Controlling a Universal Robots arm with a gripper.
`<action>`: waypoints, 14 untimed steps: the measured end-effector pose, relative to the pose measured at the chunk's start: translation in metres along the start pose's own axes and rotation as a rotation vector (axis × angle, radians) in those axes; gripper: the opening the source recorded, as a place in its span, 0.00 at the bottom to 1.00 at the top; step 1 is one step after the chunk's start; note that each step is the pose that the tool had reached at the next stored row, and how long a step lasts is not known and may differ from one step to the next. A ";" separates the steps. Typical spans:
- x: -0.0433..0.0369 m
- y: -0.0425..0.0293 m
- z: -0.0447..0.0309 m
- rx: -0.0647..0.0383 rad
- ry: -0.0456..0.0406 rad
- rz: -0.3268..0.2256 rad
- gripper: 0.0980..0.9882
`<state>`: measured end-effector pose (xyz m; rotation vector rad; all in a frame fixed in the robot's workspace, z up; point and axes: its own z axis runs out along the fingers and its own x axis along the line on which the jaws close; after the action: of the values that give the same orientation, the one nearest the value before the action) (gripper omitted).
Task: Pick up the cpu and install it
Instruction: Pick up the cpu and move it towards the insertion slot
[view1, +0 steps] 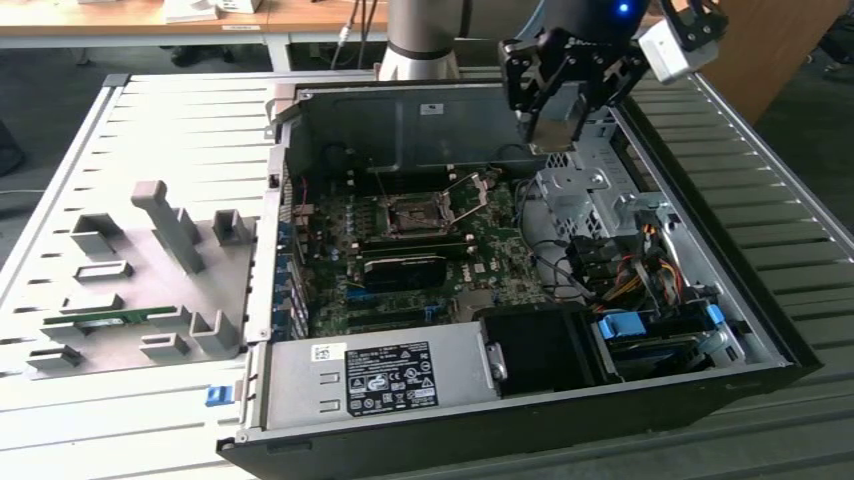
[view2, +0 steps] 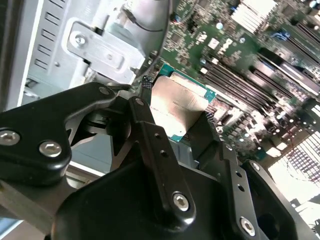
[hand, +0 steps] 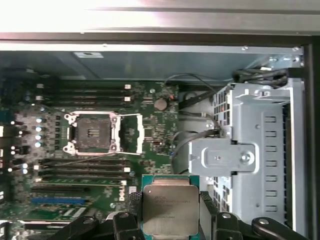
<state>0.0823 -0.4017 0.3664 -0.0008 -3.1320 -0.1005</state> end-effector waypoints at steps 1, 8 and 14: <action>-0.0029 0.0000 0.0003 0.000 0.0000 0.000 0.50; -0.0229 -0.0001 0.0030 -0.001 0.0000 0.000 0.50; -0.0371 0.0016 0.0062 -0.001 0.0000 0.000 0.50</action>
<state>0.1194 -0.3998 0.3600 -0.0008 -3.1319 -0.1020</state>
